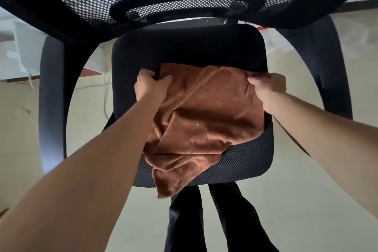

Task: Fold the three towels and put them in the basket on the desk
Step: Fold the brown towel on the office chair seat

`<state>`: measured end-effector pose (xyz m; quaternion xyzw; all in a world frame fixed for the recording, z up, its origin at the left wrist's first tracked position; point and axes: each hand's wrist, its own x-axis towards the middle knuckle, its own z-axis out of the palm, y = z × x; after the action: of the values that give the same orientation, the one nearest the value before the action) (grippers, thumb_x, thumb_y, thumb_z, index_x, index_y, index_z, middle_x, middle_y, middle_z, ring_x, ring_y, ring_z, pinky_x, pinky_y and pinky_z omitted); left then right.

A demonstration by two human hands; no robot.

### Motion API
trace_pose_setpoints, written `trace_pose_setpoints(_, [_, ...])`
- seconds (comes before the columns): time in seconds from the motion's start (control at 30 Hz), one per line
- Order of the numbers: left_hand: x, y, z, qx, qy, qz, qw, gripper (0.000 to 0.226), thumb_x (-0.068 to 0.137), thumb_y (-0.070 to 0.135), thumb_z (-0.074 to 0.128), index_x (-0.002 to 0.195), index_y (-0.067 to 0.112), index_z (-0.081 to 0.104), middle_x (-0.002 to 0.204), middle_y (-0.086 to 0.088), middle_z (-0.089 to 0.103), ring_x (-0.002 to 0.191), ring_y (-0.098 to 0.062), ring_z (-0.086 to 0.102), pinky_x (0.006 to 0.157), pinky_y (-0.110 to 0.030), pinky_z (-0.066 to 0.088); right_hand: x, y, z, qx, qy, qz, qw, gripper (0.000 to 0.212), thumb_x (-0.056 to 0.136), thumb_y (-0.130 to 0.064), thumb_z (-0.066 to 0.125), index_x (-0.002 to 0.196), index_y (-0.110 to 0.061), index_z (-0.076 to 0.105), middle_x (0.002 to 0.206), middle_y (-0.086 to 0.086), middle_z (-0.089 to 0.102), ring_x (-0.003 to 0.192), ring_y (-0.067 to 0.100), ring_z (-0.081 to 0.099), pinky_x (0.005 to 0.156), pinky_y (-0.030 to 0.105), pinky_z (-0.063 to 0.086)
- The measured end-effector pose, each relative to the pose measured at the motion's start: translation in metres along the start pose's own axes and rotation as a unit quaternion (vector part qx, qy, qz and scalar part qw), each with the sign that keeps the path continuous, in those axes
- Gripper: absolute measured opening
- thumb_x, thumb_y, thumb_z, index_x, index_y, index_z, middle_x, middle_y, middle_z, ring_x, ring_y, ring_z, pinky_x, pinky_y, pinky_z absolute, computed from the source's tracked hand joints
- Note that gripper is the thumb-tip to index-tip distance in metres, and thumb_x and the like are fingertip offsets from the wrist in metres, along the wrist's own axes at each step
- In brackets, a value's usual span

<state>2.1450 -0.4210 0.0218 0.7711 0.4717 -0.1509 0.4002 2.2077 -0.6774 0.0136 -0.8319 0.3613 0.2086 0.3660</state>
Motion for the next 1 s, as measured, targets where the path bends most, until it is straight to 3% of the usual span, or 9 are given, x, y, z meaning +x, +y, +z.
trace_pose_setpoints(0.17, [0.026,0.013,-0.002,-0.069,0.069,-0.006,0.995,0.008,0.082,0.019,0.068,0.086,0.024,0.064,0.091,-0.002,0.067,0.090,-0.023,0.066,0.085,-0.038,0.057,0.015,-0.008,-0.001,-0.021,0.029,-0.127,0.991,0.018,0.087,-0.027,0.066,0.095,-0.012,0.072,0.083,0.004,0.068,0.076,0.019,0.062,0.069,0.027,0.049])
trace_pose_setpoints(0.27, [0.043,0.004,-0.024,-0.068,0.141,-0.003,0.988,0.005,0.080,0.022,0.061,0.082,0.022,0.065,0.088,-0.006,0.068,0.088,-0.028,0.065,0.082,-0.040,0.056,0.024,-0.020,0.000,-0.029,0.043,-0.151,0.987,0.020,0.088,-0.029,0.063,0.085,-0.011,0.069,0.075,0.004,0.063,0.068,0.019,0.057,0.064,0.030,0.048])
trace_pose_setpoints(0.4, [0.068,0.008,-0.036,-0.070,0.149,-0.020,0.986,0.024,0.077,0.020,0.064,0.059,0.017,0.049,0.062,0.004,0.051,0.073,-0.020,0.054,0.063,-0.030,0.044,0.034,-0.048,0.021,-0.056,0.046,-0.180,0.981,0.030,0.088,-0.038,0.063,0.096,-0.011,0.070,0.091,0.008,0.068,0.080,0.022,0.062,0.065,0.028,0.042])
trace_pose_setpoints(0.5, [0.082,0.013,-0.033,-0.118,0.160,-0.017,0.980,0.011,0.076,0.018,0.064,0.079,0.008,0.066,0.072,-0.007,0.064,0.072,-0.018,0.060,0.059,-0.026,0.039,0.046,-0.064,0.037,-0.055,0.051,-0.174,0.982,0.032,0.088,-0.041,0.062,0.102,-0.014,0.071,0.102,0.009,0.071,0.094,0.026,0.066,0.070,0.027,0.044])
trace_pose_setpoints(0.6, [0.083,0.013,-0.032,-0.086,0.159,-0.015,0.983,0.025,0.080,0.026,0.064,0.097,0.009,0.070,0.090,-0.012,0.069,0.079,-0.021,0.064,0.061,-0.024,0.040,0.047,-0.068,0.039,-0.088,0.037,-0.183,0.978,0.033,0.089,-0.044,0.060,0.107,-0.017,0.069,0.106,0.007,0.071,0.098,0.026,0.065,0.072,0.026,0.043])
trace_pose_setpoints(0.7, [0.064,0.007,-0.037,-0.049,0.155,-0.007,0.987,0.027,0.082,0.038,0.063,0.099,0.017,0.063,0.099,-0.005,0.066,0.092,-0.023,0.062,0.077,-0.029,0.050,0.032,-0.060,0.026,-0.114,0.035,-0.216,0.969,0.039,0.091,-0.046,0.055,0.116,-0.017,0.061,0.113,0.005,0.069,0.104,0.025,0.063,0.082,0.030,0.045])
trace_pose_setpoints(0.8, [0.023,-0.018,-0.040,-0.060,0.172,-0.039,0.982,0.028,0.085,0.034,0.058,0.104,0.014,0.059,0.099,-0.003,0.061,0.093,-0.024,0.057,0.078,-0.027,0.043,0.005,-0.031,0.007,-0.060,0.056,-0.162,0.983,0.039,0.094,-0.041,0.052,0.122,-0.014,0.054,0.121,0.006,0.064,0.107,0.025,0.061,0.085,0.029,0.043])
trace_pose_setpoints(0.9, [-0.031,-0.058,-0.036,-0.073,0.174,-0.085,0.978,0.032,0.090,0.037,0.052,0.103,0.009,0.058,0.100,-0.007,0.062,0.090,-0.024,0.055,0.077,-0.030,0.039,-0.024,0.036,0.000,0.009,0.036,-0.021,0.999,0.031,0.089,-0.033,0.052,0.114,-0.016,0.059,0.116,0.010,0.066,0.098,0.027,0.062,0.088,0.040,0.049])
trace_pose_setpoints(1.0, [-0.084,-0.106,-0.029,-0.067,0.122,-0.134,0.981,0.049,0.091,0.052,0.046,0.104,0.007,0.062,0.098,-0.010,0.066,0.094,-0.031,0.060,0.084,-0.040,0.046,-0.064,0.088,0.002,0.074,-0.082,0.140,0.984,0.018,0.088,-0.026,0.058,0.099,-0.013,0.064,0.090,0.011,0.069,0.073,0.025,0.063,0.062,0.033,0.050])
